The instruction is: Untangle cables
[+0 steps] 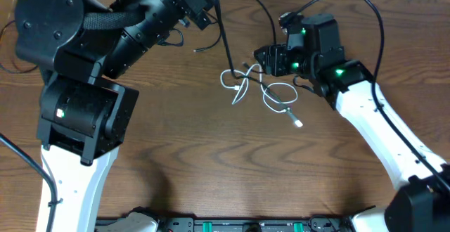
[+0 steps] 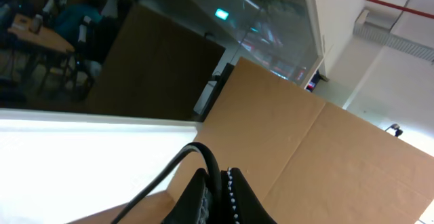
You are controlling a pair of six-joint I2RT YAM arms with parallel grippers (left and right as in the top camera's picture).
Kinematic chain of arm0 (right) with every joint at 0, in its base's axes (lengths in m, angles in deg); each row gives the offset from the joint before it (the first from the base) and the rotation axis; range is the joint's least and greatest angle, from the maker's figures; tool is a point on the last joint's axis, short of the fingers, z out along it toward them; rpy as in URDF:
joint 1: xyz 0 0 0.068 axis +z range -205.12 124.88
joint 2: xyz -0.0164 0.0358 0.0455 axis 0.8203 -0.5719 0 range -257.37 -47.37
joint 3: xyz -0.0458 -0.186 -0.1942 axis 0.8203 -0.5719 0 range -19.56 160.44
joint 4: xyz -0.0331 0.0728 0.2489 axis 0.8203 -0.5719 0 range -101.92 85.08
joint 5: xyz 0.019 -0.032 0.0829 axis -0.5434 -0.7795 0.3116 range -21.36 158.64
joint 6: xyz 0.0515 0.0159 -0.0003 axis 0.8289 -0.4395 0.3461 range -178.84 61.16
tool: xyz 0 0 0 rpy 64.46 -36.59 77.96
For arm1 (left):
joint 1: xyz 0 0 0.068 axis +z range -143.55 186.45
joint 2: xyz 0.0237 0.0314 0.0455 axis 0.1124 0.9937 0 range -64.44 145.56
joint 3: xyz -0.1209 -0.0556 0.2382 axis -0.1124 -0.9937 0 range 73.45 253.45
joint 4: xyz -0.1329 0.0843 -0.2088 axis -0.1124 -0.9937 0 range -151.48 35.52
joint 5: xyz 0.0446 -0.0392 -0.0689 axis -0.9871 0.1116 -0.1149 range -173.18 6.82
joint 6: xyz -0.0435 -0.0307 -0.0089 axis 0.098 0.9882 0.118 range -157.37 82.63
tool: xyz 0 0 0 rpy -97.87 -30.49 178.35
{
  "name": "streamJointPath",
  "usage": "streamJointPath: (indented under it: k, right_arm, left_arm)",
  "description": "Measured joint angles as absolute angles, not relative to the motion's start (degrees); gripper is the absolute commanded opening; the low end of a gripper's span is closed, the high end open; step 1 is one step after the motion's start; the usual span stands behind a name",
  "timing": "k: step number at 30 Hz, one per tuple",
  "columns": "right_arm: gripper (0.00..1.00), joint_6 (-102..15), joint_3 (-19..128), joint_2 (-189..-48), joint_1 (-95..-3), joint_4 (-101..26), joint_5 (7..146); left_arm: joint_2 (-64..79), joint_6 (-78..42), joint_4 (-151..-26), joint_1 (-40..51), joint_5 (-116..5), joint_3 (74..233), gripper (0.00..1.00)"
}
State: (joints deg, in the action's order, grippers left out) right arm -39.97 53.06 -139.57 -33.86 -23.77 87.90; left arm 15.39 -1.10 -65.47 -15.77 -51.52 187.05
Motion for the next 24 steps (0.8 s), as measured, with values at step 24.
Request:
streamJointPath:
  k: [24]
  right_arm:
    - [0.02,-36.0,52.9,-113.8,-38.5,-28.1,91.4]
  left_arm:
    - [15.4,-8.5,-87.3,-15.8,-65.0,187.2,0.07]
